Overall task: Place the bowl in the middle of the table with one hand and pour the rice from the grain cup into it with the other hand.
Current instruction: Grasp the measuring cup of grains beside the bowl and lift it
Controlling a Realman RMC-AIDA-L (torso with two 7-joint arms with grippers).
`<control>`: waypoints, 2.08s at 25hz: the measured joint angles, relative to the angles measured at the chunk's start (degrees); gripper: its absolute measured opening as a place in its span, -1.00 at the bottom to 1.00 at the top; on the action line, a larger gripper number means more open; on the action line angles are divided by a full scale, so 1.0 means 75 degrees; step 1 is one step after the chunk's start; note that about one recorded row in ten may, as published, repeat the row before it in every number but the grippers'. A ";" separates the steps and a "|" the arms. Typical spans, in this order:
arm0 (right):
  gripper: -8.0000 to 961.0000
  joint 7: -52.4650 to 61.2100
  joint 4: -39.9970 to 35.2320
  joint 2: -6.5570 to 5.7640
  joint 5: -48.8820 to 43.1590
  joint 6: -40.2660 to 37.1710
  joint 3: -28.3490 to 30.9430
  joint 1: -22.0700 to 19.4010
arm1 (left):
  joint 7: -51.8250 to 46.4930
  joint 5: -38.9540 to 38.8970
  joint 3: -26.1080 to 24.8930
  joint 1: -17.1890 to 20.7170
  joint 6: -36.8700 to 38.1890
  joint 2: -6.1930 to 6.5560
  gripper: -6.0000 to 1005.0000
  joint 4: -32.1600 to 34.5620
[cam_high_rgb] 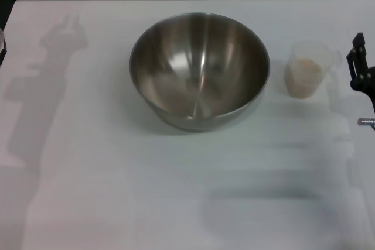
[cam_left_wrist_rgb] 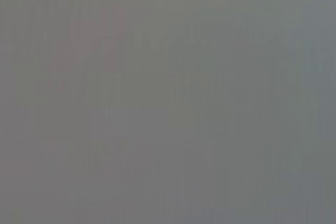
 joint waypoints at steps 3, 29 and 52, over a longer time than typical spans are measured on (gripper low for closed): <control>0.27 -0.0002 0.0026 0.0005 0.0054 0.0221 0.0062 -0.0059 | 0.0152 -0.0001 0.0011 -0.0030 -0.0010 -0.0005 -0.64 0.0019; 0.26 -0.0011 0.0390 0.0006 0.0775 0.0955 -0.0002 -0.0091 | 0.0181 -0.0002 -0.0208 -0.0623 -0.0249 0.0071 -0.64 0.0587; 0.21 0.0023 0.0349 -0.0013 0.0993 0.1335 0.0077 -0.0107 | 0.0367 -0.0002 -0.0207 -0.0638 -0.0260 0.0071 -0.64 0.0594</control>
